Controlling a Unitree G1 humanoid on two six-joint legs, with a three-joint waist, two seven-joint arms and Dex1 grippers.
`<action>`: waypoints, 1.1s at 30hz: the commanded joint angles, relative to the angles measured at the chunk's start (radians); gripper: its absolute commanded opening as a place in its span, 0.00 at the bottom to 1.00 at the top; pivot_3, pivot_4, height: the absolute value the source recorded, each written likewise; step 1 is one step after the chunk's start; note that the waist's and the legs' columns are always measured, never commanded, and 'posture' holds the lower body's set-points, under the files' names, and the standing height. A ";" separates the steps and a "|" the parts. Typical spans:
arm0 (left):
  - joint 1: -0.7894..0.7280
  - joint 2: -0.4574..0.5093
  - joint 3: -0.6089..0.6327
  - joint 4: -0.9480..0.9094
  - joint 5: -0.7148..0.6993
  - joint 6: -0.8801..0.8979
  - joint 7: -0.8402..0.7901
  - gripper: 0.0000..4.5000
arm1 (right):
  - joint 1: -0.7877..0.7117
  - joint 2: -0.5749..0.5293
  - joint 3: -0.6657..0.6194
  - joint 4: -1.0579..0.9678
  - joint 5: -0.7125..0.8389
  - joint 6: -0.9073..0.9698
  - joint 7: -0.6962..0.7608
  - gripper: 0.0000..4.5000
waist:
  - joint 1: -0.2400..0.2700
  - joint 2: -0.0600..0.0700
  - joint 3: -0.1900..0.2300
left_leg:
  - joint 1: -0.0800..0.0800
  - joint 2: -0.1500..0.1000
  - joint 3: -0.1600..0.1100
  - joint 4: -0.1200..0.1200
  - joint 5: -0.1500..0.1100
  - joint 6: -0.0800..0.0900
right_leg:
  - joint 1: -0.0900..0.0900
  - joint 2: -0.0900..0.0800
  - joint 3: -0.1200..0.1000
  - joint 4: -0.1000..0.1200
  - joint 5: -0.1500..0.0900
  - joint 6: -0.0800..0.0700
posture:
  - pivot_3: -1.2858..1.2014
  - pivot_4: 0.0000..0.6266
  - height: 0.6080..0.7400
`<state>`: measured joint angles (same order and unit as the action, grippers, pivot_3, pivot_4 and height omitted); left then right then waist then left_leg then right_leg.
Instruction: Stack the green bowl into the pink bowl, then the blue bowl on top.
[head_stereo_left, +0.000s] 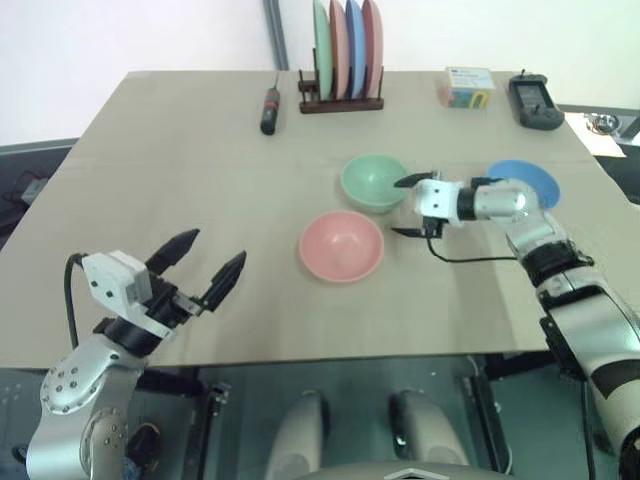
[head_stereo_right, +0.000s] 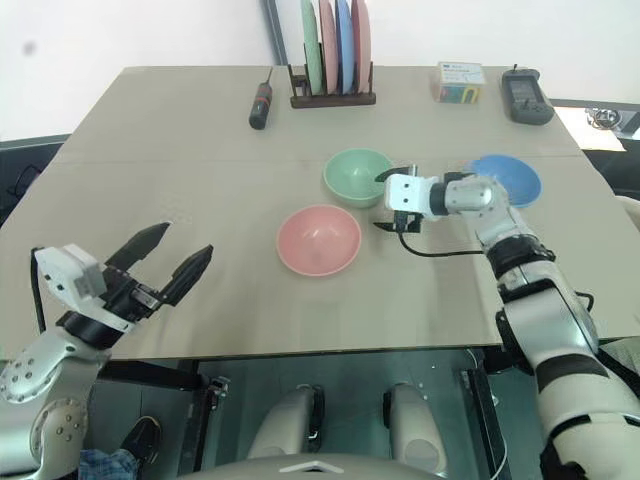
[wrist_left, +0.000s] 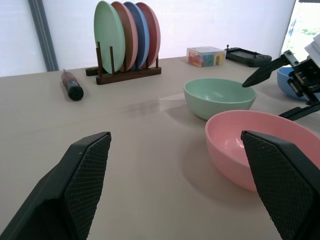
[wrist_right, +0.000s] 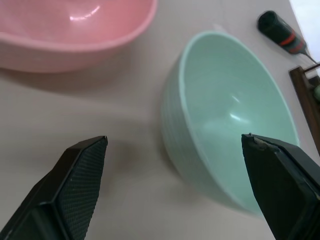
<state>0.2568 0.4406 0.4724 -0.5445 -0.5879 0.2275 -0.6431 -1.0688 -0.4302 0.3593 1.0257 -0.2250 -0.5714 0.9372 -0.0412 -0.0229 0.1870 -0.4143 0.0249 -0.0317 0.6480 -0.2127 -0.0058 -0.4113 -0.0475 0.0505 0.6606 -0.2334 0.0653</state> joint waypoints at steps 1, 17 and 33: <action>0.030 -0.020 0.009 -0.069 0.008 -0.042 0.033 0.98 | -0.082 0.034 0.016 0.103 -0.057 -0.036 -0.053 1.00 | -0.001 0.000 0.000 | 0.000 0.000 0.000 0.000 0.000 0.000 | 0.000 0.000 0.000 0.000 0.000 0.000 | 0.52 0.24 1.00; 0.097 -0.037 -0.008 -0.097 0.020 -0.087 0.086 1.00 | -0.182 0.097 0.048 0.245 -0.197 -0.065 -0.138 0.00 | -0.003 0.001 0.000 | 0.000 0.000 0.000 -0.001 0.000 0.000 | -0.001 0.000 0.001 0.000 -0.002 -0.004 | 0.52 0.24 1.00; -0.061 0.047 -0.094 0.040 0.023 -0.079 -0.008 1.00 | -0.026 0.037 -0.163 -0.458 0.322 0.212 0.347 0.00 | 0.003 0.002 0.001 | 0.000 0.000 -0.001 -0.002 0.000 0.000 | -0.001 0.000 -0.001 0.000 0.000 0.000 | 0.52 0.24 1.00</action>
<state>0.2115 0.4705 0.3836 -0.5091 -0.5683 0.1626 -0.6296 -1.1237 -0.3726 0.2014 0.7363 0.0129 -0.4448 1.2145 -0.0378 -0.0212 0.1880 -0.4149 0.0251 -0.0331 0.6463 -0.2128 -0.0058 -0.4119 -0.0474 0.0489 0.6604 -0.2334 0.0654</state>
